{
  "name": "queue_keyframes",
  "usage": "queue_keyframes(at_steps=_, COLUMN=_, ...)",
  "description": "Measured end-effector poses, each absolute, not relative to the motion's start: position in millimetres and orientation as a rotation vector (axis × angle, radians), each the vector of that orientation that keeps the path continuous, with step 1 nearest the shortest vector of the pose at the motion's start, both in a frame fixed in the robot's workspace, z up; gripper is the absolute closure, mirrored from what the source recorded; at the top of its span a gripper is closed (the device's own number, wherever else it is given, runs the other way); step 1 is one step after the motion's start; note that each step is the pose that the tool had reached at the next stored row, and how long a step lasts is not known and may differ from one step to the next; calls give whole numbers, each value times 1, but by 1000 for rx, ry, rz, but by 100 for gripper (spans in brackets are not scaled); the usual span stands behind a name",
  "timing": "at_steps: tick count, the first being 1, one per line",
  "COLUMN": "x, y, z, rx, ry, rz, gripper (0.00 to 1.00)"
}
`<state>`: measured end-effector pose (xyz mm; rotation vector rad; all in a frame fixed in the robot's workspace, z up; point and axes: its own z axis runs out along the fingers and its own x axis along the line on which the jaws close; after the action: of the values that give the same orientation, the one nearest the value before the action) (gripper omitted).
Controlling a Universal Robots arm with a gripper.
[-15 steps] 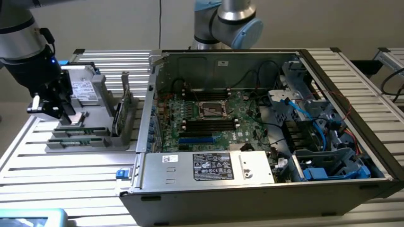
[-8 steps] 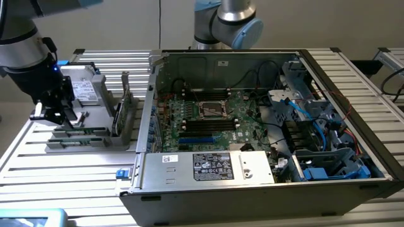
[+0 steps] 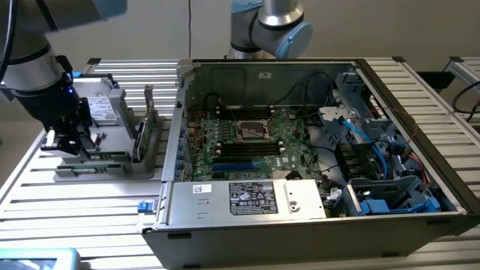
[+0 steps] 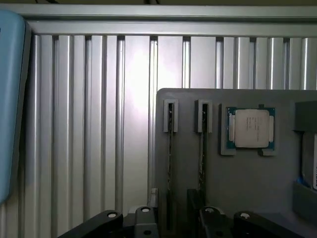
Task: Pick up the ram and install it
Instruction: 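Pick up the ram and move it above insertion slot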
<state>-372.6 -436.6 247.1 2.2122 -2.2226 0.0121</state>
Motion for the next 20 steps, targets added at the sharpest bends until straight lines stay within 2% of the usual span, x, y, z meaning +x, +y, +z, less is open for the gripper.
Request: queue_keyframes(at_steps=20, x=-370, y=-438, z=215, rx=2210, ry=-2222, rz=8, gripper=64)
